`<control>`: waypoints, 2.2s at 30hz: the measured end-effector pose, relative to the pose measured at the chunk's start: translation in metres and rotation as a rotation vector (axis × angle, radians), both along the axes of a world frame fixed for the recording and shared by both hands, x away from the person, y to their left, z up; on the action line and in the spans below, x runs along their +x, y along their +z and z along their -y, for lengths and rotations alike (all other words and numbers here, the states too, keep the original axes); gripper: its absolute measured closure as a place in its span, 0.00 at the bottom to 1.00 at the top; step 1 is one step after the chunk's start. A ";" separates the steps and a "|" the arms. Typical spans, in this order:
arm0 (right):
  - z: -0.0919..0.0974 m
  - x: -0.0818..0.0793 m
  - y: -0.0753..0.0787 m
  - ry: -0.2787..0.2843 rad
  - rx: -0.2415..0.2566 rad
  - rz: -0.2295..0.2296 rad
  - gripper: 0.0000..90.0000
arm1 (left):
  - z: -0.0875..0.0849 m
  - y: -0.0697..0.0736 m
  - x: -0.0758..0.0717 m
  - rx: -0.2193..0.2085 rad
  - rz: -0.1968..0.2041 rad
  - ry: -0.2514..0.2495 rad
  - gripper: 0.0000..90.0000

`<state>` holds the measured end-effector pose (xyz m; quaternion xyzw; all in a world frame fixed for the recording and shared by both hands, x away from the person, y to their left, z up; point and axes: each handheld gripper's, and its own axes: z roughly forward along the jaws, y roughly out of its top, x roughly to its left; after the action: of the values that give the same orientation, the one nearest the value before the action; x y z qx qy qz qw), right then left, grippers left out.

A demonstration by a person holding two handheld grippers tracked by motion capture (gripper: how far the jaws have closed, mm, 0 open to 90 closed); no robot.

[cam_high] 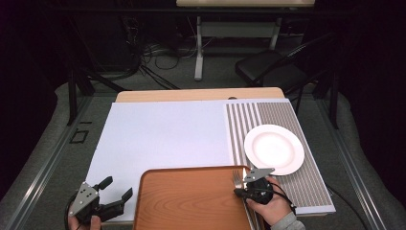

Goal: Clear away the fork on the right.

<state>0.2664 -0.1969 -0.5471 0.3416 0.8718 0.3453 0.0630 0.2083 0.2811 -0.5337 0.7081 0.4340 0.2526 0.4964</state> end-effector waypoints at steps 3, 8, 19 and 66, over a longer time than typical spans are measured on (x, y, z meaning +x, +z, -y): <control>0.001 0.000 0.000 0.000 0.002 0.001 1.00 | 0.000 0.000 0.000 0.001 0.000 -0.002 0.17; 0.002 -0.002 0.005 0.010 0.026 0.044 0.93 | 0.000 0.000 0.000 -0.003 0.000 0.002 0.17; 0.007 -0.003 0.017 0.021 0.049 0.157 0.75 | -0.001 0.000 0.000 -0.004 0.005 0.006 0.17; 0.071 0.008 0.040 -0.196 0.128 0.370 0.00 | 0.000 0.000 0.000 0.004 0.001 -0.003 0.17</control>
<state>0.2742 -0.2683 -0.5067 0.3591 0.7842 0.4491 0.2332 0.2085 0.2807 -0.5335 0.7096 0.4321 0.2530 0.4957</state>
